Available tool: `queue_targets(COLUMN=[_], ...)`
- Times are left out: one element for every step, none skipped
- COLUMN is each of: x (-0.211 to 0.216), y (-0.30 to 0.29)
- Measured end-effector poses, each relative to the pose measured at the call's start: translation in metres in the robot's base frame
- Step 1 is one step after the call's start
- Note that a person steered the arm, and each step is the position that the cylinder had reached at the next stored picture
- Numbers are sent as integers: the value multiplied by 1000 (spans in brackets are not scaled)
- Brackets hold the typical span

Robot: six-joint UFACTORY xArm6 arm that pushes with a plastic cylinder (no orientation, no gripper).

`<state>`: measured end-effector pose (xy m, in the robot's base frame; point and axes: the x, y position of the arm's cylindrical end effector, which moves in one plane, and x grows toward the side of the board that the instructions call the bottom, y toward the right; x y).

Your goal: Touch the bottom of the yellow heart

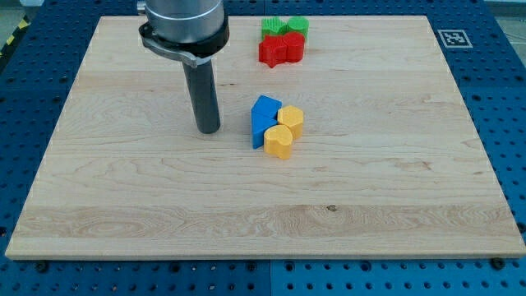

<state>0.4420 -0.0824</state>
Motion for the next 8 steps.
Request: queue_targets(x=[-6,15,36,60,67,84,86,86], y=[2,2,2,2,6,34,62,86])
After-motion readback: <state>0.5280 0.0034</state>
